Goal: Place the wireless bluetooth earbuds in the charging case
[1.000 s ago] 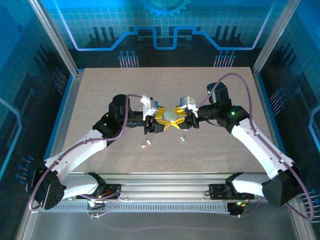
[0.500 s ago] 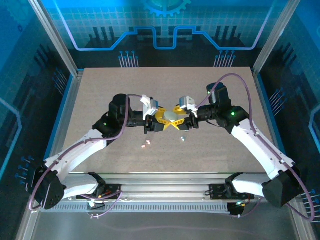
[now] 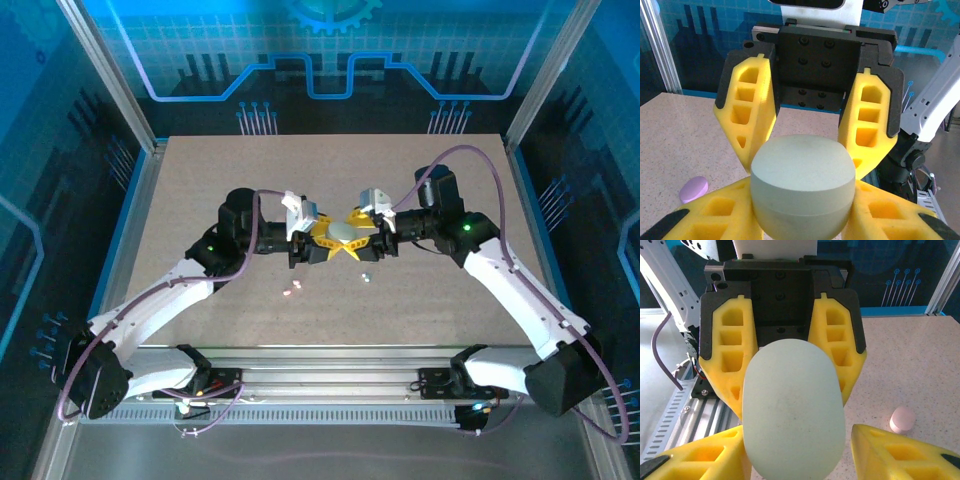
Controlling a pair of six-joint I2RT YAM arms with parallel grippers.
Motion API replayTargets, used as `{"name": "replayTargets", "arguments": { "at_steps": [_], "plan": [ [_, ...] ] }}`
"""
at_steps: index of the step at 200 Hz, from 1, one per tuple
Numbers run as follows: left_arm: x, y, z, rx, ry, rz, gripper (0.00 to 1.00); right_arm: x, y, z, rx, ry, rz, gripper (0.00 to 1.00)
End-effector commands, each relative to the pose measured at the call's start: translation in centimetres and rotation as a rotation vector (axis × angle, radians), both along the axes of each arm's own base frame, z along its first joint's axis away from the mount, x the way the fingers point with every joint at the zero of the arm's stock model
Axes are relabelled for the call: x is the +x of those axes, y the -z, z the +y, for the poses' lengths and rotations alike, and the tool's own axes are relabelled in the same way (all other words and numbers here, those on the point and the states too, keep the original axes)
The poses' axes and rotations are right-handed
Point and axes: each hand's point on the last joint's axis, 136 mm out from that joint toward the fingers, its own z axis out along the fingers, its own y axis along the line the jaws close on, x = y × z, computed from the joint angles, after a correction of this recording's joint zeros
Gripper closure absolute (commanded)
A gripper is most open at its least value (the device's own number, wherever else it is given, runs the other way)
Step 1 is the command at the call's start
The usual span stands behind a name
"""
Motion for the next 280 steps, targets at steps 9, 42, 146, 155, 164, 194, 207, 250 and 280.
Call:
{"name": "replayTargets", "arguments": {
  "at_steps": [9, 42, 146, 155, 164, 194, 207, 250, 280],
  "plan": [
    [-1.4, -0.6, -0.3, 0.012, 0.051, -0.029, 0.74, 0.5, -2.6, -0.2, 0.062, -0.002, -0.031, 0.45],
    [-1.4, -0.6, -0.3, 0.010, 0.056, -0.032, 0.73, 0.7, -2.5, -0.4, 0.065, 0.003, -0.020, 0.44],
    [-1.6, -0.8, -0.3, 0.001, 0.061, -0.033, 0.73, 3.1, -2.7, -1.2, 0.063, 0.140, -0.035, 0.47],
    [-1.6, -0.8, -0.3, 0.002, 0.060, -0.032, 0.73, 3.0, -2.9, -1.2, 0.066, 0.139, -0.037, 0.47],
    [-1.6, -0.7, -0.3, 0.003, 0.060, -0.028, 0.73, 3.0, -3.0, -1.3, 0.068, 0.141, -0.038, 0.47],
    [-1.6, -0.6, -0.3, 0.003, 0.057, -0.025, 0.73, 3.2, -3.0, -1.4, 0.066, 0.153, -0.045, 0.47],
    [-1.6, -0.7, -0.3, -0.001, 0.057, -0.027, 0.73, 3.4, -3.0, -1.4, 0.064, 0.164, -0.047, 0.48],
    [-1.5, -0.6, -0.3, 0.001, 0.058, -0.019, 0.73, 3.8, -3.2, -1.7, 0.073, 0.202, -0.077, 0.50],
    [-1.5, -0.6, -0.4, 0.001, 0.060, -0.015, 0.73, 3.9, -3.4, -1.8, 0.074, 0.215, -0.091, 0.52]
  ]
}}
